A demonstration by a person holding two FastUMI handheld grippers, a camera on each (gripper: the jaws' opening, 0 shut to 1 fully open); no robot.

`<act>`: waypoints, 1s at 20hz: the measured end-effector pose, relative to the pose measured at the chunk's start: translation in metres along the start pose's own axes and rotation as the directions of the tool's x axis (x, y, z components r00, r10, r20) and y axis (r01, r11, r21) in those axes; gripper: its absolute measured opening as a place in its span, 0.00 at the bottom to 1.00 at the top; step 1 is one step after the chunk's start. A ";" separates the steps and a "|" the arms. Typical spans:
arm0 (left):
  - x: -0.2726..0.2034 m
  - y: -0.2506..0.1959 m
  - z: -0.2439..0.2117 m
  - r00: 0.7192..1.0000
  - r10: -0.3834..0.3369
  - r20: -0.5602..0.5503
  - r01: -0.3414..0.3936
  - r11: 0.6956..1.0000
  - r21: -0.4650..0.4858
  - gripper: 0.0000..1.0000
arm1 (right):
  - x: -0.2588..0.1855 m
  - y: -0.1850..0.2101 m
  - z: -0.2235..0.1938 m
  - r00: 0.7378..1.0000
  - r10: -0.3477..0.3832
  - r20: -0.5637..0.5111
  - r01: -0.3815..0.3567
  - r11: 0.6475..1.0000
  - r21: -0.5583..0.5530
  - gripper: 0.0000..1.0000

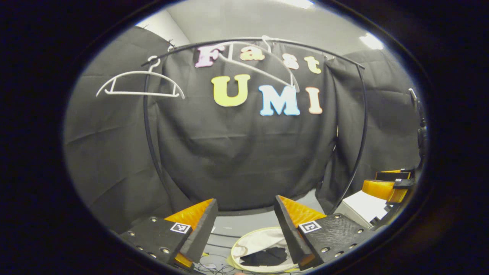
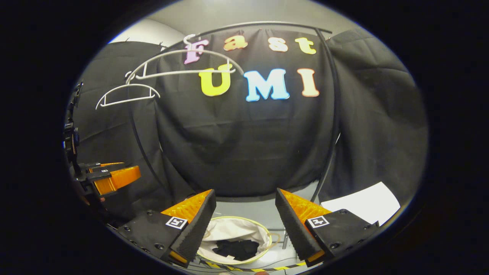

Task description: Grasp the clothes on the hanger with both hands and then place them into the laundry hamper below.

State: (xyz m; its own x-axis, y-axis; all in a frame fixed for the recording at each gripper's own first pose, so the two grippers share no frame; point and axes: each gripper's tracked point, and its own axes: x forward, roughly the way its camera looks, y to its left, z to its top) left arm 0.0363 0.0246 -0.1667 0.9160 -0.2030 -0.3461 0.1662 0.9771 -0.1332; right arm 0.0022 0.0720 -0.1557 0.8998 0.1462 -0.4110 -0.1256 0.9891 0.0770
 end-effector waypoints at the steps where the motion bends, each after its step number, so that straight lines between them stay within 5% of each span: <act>1: -0.007 -0.001 0.008 1.000 0.008 0.025 -0.008 1.000 0.002 0.87 | -0.009 -0.005 0.013 1.000 -0.006 0.031 0.006 1.000 0.000 0.98; 10: -0.081 -0.004 0.108 0.974 0.047 0.221 -0.044 0.999 -0.018 0.87 | -0.090 -0.040 0.095 0.972 -0.042 0.229 0.052 0.998 -0.034 0.92; 20: -0.165 0.005 0.159 0.929 0.137 0.345 -0.156 0.987 0.027 0.87 | -0.158 -0.066 0.139 0.933 -0.079 0.351 0.097 0.995 -0.035 0.98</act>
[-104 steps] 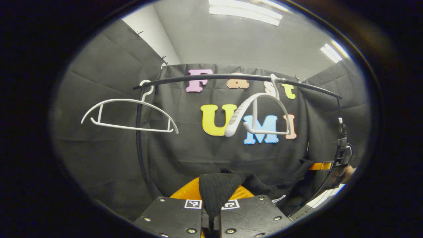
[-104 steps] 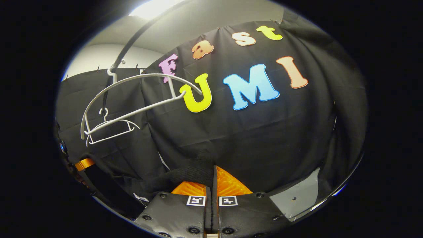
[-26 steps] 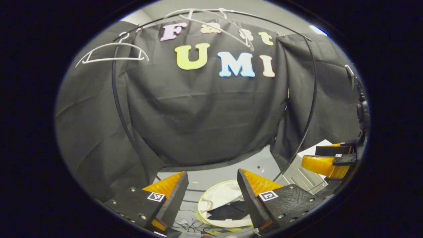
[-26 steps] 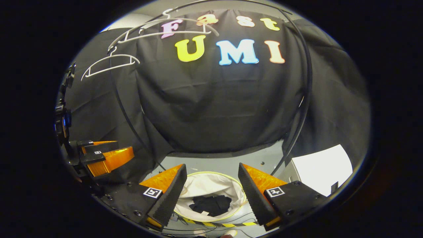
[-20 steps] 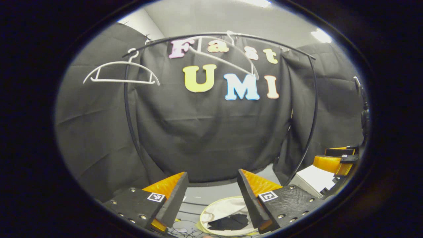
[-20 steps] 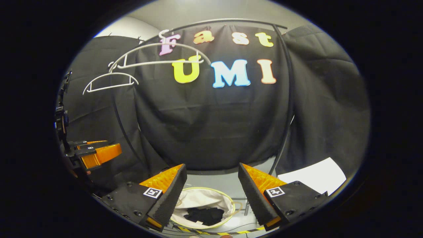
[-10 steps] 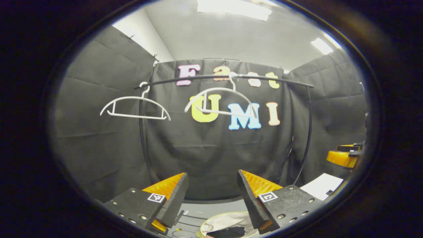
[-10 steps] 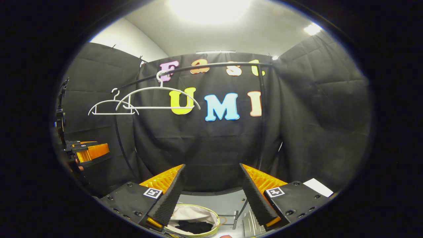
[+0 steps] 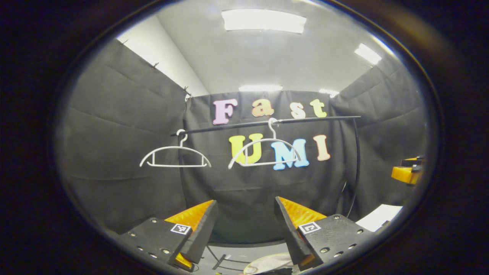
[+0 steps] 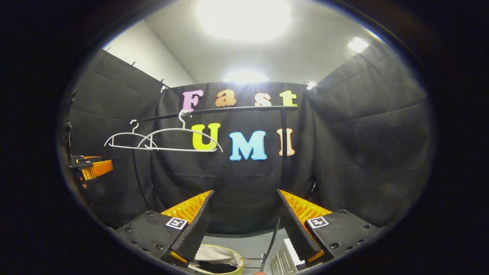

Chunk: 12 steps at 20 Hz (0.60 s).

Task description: Grasp the clothes on the hanger with both hands and then place them into the laundry hamper below.

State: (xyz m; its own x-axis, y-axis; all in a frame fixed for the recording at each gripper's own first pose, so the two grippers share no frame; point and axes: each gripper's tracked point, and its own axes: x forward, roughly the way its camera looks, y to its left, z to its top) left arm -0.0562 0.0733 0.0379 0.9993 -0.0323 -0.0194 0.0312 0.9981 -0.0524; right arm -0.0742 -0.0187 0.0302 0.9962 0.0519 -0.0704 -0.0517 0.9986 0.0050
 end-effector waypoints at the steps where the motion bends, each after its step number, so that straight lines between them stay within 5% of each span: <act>1: -0.006 0.001 0.004 1.000 0.010 0.005 -0.010 1.000 0.005 0.87 | -0.004 -0.002 0.003 1.000 -0.003 0.010 0.003 1.000 -0.001 0.98; 12: -0.033 0.030 0.029 0.994 0.104 0.038 -0.106 0.993 0.051 0.87 | -0.024 -0.026 0.022 0.995 -0.065 0.071 0.065 0.998 0.001 0.93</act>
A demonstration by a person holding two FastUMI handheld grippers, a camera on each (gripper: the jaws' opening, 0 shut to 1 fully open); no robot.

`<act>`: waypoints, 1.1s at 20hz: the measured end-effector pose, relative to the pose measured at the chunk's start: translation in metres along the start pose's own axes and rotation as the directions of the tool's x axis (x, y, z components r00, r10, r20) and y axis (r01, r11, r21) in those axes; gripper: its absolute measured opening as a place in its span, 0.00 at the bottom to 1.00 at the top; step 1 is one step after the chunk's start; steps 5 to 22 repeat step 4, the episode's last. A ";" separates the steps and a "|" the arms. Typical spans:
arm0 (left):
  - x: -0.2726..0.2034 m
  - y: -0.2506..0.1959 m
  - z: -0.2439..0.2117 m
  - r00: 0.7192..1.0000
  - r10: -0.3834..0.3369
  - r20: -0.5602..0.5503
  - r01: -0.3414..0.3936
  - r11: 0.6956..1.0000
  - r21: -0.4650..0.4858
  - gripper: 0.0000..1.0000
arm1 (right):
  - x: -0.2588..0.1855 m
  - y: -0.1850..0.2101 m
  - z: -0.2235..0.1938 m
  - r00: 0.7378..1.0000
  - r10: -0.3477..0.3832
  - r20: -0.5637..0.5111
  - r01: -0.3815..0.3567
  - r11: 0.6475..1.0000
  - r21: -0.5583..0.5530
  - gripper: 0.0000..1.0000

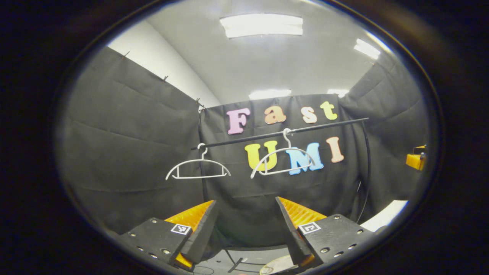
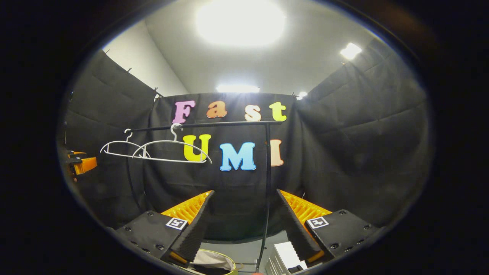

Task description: Grasp the clothes on the hanger with both hands and then place them into the laundry hamper below.

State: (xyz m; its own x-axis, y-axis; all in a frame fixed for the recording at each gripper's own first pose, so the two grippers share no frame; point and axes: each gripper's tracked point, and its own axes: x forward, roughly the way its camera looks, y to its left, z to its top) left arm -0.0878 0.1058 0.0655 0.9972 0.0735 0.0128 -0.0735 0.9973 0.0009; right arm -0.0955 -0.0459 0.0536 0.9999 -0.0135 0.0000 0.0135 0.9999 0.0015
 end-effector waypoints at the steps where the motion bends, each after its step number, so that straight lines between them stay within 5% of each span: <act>1: 0.000 0.002 0.000 1.000 0.006 0.000 -0.006 1.000 0.000 0.87 | 0.001 -0.002 0.001 1.000 -0.005 0.002 0.005 1.000 -0.002 0.93; 22: 0.001 0.006 0.002 1.000 0.018 0.001 -0.018 1.000 0.008 0.87 | 0.003 -0.004 0.004 1.000 -0.012 0.008 0.012 1.000 -0.011 0.98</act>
